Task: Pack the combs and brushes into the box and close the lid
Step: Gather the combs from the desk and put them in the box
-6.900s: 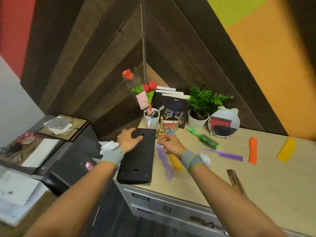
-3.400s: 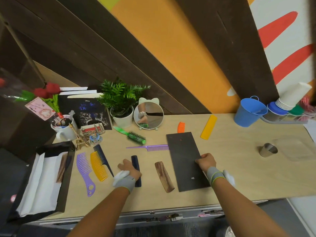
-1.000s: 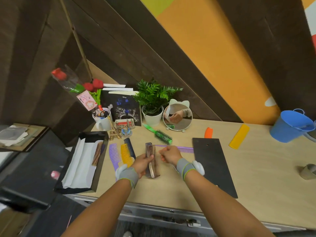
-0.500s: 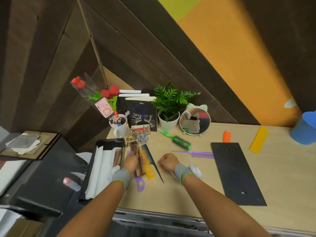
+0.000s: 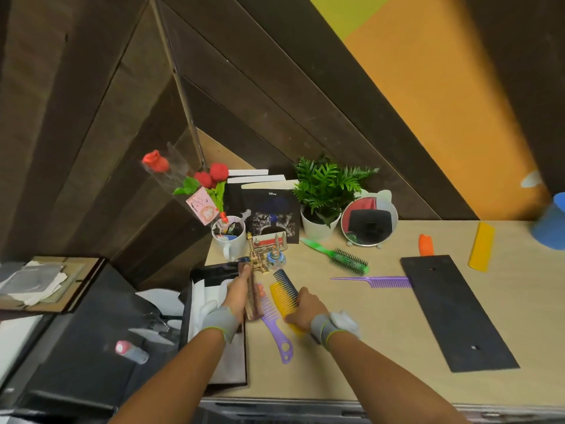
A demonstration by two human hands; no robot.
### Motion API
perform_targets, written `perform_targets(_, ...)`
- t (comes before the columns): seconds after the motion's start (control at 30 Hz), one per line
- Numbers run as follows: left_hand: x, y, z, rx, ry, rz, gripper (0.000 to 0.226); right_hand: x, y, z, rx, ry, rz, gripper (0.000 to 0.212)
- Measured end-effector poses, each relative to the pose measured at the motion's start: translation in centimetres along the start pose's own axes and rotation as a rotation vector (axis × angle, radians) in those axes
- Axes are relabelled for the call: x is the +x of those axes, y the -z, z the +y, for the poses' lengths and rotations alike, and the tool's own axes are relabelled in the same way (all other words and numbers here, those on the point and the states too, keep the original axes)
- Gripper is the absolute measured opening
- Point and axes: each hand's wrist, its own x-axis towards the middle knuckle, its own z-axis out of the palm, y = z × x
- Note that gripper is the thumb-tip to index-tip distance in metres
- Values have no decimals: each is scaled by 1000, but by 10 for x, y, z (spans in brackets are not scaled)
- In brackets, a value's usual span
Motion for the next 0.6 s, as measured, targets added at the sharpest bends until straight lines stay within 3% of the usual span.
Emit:
perform_targets(0.1, 4, 1, -1, 14, 14, -19, 41, 0, -4, -2, -44, -41, 23, 64)
perform_targets(0.43, 13, 1, -4, 75, 19, -56, 40, 3, -4, -5, -42, -85, -11, 52)
perform_targets(0.5, 13, -1, -3, 78, 11, -65, 38, 4, 2, -3, -12, -81, -25, 41)
perform_targets(0.6, 12, -5, -3, 106, -4, -44, 34, 1, 18, -1, 96, -72, -40, 4)
